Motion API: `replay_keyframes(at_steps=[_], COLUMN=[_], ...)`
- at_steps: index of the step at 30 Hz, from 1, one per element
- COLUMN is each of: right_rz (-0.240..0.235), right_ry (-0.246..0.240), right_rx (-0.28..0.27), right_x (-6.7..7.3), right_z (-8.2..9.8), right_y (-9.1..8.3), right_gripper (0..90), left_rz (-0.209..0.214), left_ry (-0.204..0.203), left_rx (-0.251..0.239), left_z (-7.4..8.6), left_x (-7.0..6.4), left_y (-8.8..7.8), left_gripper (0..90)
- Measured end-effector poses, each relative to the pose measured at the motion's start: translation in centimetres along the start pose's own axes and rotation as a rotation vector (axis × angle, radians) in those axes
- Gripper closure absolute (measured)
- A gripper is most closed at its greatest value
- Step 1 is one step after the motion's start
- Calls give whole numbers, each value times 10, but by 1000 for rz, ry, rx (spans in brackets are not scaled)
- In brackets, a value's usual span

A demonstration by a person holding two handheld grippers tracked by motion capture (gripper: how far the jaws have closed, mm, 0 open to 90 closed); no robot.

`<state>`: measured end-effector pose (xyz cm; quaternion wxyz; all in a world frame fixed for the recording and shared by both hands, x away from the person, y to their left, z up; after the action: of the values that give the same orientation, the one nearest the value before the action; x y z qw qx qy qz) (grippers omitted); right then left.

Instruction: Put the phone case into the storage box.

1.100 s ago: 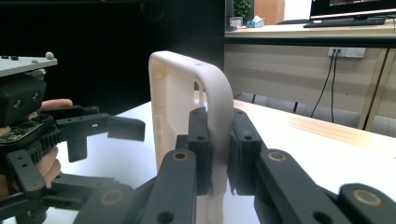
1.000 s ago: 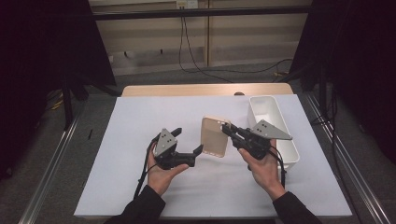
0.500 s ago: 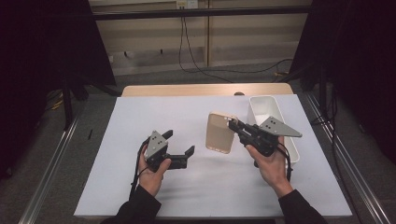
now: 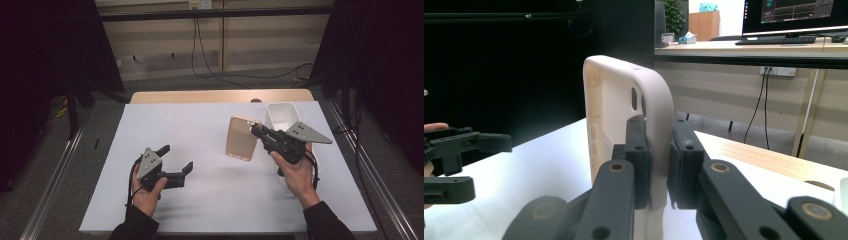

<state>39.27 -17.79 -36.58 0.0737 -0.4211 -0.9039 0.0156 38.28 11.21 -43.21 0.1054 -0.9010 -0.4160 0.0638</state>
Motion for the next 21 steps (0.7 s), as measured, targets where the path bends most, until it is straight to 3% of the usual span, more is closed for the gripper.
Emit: replay_keyframes(at_steps=[3,21], right_rz=[2,20], right_ry=[-2,-14], right_rx=[0,-16], right_x=[-2,-16], right_z=[0,-15], right_y=[-1,-13], right_gripper=[816,817], left_rz=[3,-33], left_ry=[-19,-21], left_rx=[-6,6], left_z=[2,16], left_x=[4,22], left_y=[-6,-41], left_gripper=[28,22])
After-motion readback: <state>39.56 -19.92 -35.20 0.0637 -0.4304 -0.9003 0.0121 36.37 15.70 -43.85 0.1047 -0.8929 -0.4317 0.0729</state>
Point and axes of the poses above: each handheld gripper's, and its own axes: y roughly forward along the jaws, z roughly out of its underside, x roughly to its left, the point moved 7 cm from there along y, roughly forward along the jaws, and after that the axes turned 3 degrees about -z, right-handed, at the moved point
